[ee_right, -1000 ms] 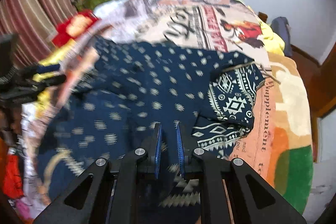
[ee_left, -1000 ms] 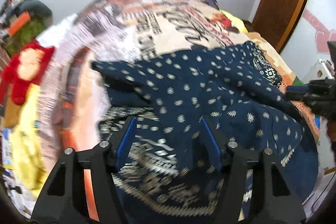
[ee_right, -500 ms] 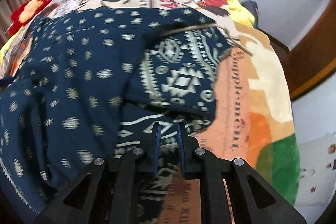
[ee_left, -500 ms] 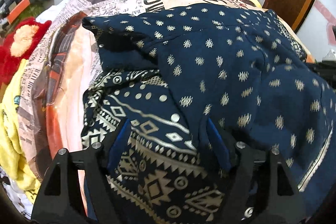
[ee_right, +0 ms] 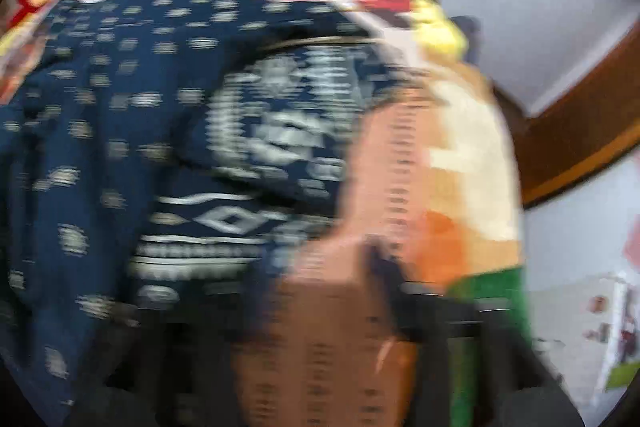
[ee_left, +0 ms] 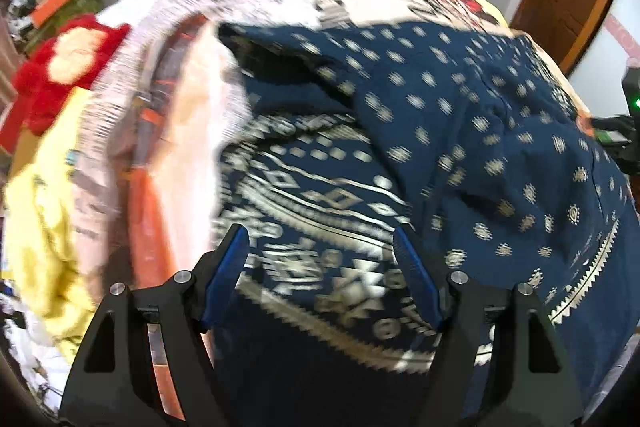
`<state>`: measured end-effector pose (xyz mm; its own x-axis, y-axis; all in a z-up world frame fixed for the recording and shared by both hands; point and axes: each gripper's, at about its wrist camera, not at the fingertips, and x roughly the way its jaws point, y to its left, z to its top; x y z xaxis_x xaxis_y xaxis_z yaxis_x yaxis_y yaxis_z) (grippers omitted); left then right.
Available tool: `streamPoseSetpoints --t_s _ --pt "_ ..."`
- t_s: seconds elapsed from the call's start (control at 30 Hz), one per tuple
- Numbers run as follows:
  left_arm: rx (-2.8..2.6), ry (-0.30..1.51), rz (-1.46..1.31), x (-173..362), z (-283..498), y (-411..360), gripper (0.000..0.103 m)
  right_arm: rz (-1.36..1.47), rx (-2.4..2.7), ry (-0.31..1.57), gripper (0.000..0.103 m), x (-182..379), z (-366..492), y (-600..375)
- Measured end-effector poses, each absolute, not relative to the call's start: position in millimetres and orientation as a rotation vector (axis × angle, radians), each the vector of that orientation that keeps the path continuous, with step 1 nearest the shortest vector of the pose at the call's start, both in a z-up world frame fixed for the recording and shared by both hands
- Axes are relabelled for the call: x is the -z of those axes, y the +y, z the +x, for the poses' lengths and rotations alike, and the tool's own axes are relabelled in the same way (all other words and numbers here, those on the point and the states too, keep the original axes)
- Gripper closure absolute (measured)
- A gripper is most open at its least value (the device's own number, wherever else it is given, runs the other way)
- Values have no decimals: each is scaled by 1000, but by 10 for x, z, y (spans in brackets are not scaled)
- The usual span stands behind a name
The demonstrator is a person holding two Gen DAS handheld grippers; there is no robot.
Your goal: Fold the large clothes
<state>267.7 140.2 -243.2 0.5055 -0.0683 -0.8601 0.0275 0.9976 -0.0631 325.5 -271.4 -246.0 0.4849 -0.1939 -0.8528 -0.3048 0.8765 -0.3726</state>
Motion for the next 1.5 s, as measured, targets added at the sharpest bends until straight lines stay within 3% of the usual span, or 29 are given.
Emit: streamPoseSetpoints --t_s 0.03,0.17,0.43,0.67,0.8,0.9,1.0,1.03,1.07,1.13,1.5 --pt "40 1026 -42 2380 2679 1470 29 -513 -52 1058 7 2426 3257 -2818" --pt "-7 998 -89 2267 2775 1721 29 -266 -102 1147 7 2338 3340 -3213" --pt "-21 1029 -293 2411 3346 2004 29 57 -219 1011 7 1792 3565 -3280" --pt "27 1120 -378 2858 3979 2088 29 107 -240 1096 9 2169 4186 -3042" --pt "68 1159 -490 3106 4293 2168 30 159 -248 1179 37 2493 4499 -3023" --pt "97 1144 -510 3159 4431 2154 31 165 -248 1175 41 2581 4623 -2970" --pt "130 1122 -534 3176 4581 2126 54 134 -273 1158 66 2583 4753 -2854" --pt "134 1110 -552 3175 4645 2110 68 130 -285 1153 72 2571 4803 -2813" --pt "127 1101 -550 3158 4683 2101 79 119 -295 1148 75 2559 4838 -2772" --pt "81 1084 -516 3098 4737 2094 90 66 -298 1128 81 2516 4925 -2650" --pt "-124 919 -375 2520 4754 2449 94 -83 -331 977 85 2039 5520 -1945"
